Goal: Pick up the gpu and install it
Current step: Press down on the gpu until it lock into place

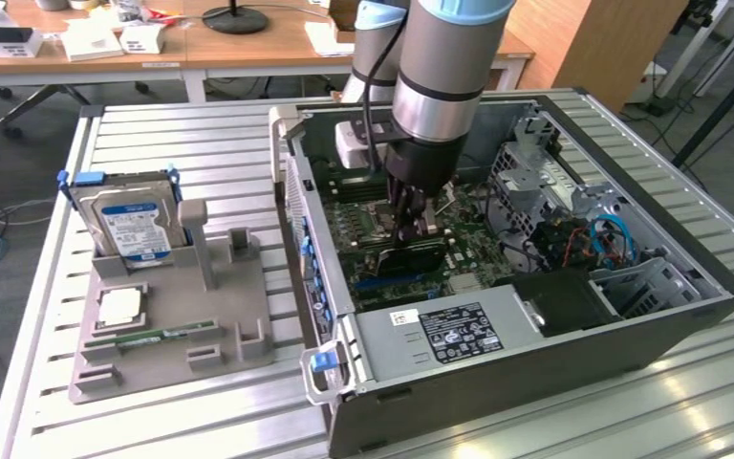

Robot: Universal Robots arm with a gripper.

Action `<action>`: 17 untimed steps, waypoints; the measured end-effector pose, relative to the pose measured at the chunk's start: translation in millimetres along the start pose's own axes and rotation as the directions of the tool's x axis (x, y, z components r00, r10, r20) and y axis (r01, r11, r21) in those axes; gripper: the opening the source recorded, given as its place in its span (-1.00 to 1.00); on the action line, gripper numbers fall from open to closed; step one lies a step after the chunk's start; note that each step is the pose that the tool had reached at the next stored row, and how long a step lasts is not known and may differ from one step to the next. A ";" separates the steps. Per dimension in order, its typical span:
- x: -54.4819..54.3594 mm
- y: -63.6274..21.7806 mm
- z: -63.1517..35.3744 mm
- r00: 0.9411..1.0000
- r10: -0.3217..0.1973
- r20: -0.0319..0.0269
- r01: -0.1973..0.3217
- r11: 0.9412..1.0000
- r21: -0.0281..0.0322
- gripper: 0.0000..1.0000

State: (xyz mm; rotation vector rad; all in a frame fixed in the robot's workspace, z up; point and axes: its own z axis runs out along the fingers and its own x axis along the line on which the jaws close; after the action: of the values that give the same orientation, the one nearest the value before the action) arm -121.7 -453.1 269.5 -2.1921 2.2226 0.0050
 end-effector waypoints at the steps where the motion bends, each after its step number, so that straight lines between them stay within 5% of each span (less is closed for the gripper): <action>1: 0.0 0.0 0.0 1.000 0.000 0.000 0.000 1.000 0.000 -0.80; 17: 0.0 0.2 2.2 1.000 0.000 0.002 0.000 1.000 0.000 -0.80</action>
State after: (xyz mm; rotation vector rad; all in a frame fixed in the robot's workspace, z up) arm -121.9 -453.1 267.2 -2.1911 2.2216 0.0072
